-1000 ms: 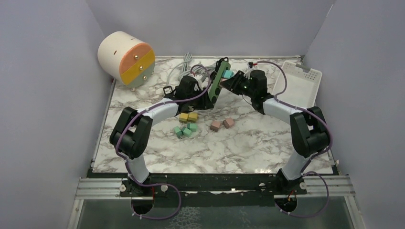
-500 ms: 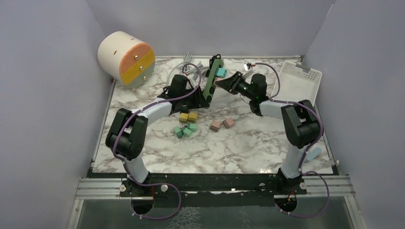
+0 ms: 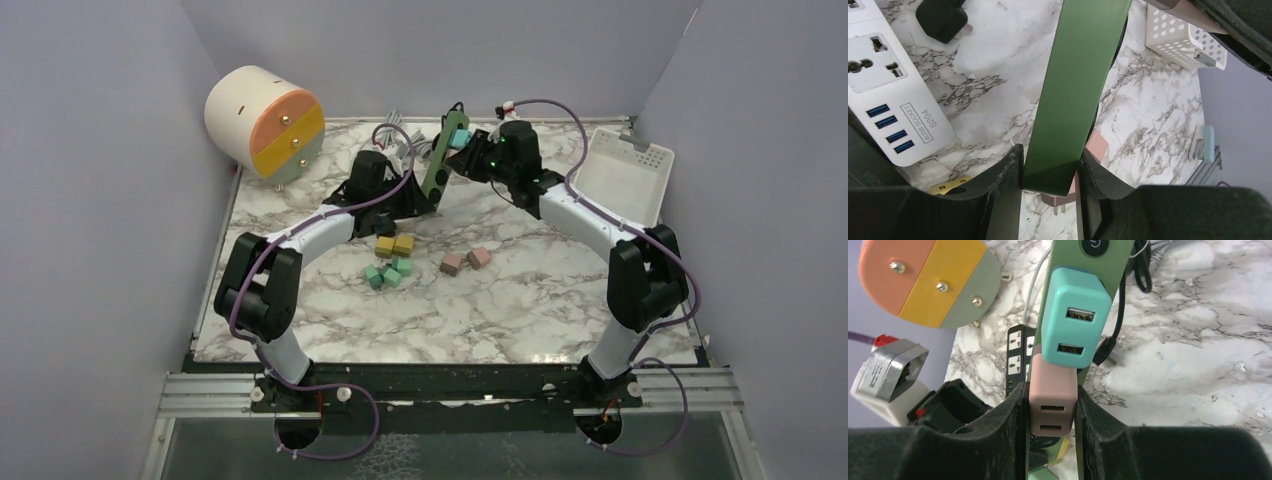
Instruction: Pull the plug off the socket
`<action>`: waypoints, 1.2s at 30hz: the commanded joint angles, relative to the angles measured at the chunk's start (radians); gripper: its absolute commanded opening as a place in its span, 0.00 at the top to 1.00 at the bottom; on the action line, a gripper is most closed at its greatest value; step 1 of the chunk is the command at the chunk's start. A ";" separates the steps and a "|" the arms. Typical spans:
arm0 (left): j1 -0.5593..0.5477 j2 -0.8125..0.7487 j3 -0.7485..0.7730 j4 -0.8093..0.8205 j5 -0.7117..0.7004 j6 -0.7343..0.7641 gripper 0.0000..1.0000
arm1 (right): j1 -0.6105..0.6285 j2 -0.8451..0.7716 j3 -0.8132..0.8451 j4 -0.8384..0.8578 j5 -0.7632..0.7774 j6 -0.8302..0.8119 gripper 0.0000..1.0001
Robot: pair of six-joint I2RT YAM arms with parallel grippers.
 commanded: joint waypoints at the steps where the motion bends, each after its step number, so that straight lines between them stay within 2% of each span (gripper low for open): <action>1: 0.058 -0.032 0.079 0.184 -0.221 -0.082 1.00 | 0.016 -0.094 -0.151 -0.010 -0.449 -0.122 0.99; 4: 0.059 -0.030 0.090 0.180 -0.224 -0.082 1.00 | 0.007 -0.085 -0.255 0.311 -0.799 0.013 0.99; 7: 0.060 -0.036 0.096 0.176 -0.229 -0.079 1.00 | 0.007 -0.059 -0.289 0.490 -0.909 0.120 0.99; 8: 0.059 -0.038 0.099 0.171 -0.232 -0.076 1.00 | 0.006 -0.060 -0.286 0.471 -0.890 0.105 0.99; 10: 0.059 -0.041 0.100 0.166 -0.236 -0.070 1.00 | 0.010 -0.078 -0.247 0.306 -0.776 0.010 0.99; 14: 0.058 -0.047 0.095 0.164 -0.243 -0.068 1.00 | 0.054 -0.106 -0.095 -0.091 -0.333 -0.184 0.99; 18: 0.059 -0.042 0.097 0.169 -0.242 -0.072 1.00 | 0.058 -0.121 -0.066 -0.192 -0.165 -0.192 0.99; 21: 0.058 -0.042 0.100 0.166 -0.240 -0.067 1.00 | 0.055 -0.118 -0.110 -0.215 -0.153 -0.220 0.99; 26: 0.060 -0.053 0.098 0.151 -0.231 -0.029 1.00 | 0.054 -0.010 -0.135 -0.342 -0.217 -0.305 0.99; 36: 0.059 -0.103 0.039 0.139 -0.191 0.050 1.00 | 0.054 0.110 -0.123 -0.374 -0.240 -0.361 0.98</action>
